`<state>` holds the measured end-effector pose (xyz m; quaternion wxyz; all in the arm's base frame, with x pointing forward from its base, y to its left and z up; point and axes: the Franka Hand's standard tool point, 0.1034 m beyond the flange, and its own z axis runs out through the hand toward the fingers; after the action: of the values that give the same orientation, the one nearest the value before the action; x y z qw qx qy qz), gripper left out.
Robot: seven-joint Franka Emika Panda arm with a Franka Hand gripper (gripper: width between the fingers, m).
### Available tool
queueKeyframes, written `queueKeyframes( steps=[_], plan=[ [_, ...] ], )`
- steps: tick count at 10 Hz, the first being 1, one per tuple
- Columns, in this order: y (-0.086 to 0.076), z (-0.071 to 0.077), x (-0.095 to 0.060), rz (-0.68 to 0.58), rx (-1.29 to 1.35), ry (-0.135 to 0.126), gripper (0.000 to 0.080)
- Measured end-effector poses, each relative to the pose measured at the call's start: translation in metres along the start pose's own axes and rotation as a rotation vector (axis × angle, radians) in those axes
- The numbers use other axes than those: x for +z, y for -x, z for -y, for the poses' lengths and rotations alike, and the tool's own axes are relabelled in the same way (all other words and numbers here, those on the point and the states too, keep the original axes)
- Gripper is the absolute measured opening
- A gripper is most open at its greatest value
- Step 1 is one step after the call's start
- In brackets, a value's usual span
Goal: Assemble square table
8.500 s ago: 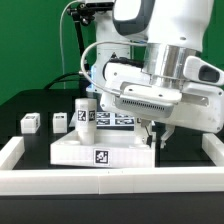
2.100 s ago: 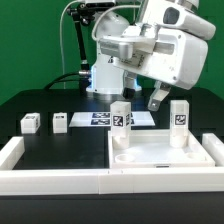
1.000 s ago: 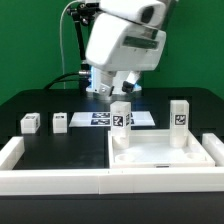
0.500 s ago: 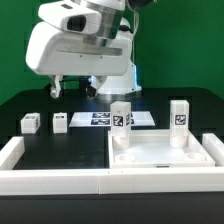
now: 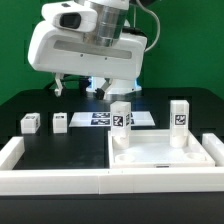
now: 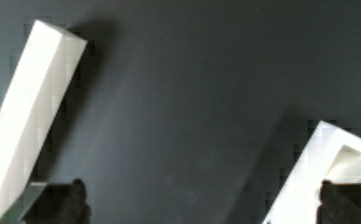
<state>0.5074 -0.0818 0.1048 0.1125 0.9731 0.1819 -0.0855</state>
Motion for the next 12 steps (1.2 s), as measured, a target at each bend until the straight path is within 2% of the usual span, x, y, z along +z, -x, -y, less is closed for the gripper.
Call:
queueKeyframes(
  steps=[1, 2, 4, 5, 6, 7, 12],
  plan=[
    [0.010, 0.004, 0.007, 0.058, 0.182, -0.053, 0.0649],
    [0.020, 0.001, 0.015, 0.075, 0.196, -0.071, 0.0649],
    [0.041, 0.000, 0.029, 0.086, 0.184, -0.148, 0.0649],
    [0.049, -0.004, 0.034, 0.081, 0.183, -0.210, 0.0649],
    [0.058, -0.007, 0.038, 0.081, 0.182, -0.284, 0.0649],
    [0.062, -0.010, 0.040, 0.086, 0.185, -0.318, 0.0649],
    [0.062, -0.010, 0.041, 0.086, 0.178, -0.319, 0.0649]
  ],
)
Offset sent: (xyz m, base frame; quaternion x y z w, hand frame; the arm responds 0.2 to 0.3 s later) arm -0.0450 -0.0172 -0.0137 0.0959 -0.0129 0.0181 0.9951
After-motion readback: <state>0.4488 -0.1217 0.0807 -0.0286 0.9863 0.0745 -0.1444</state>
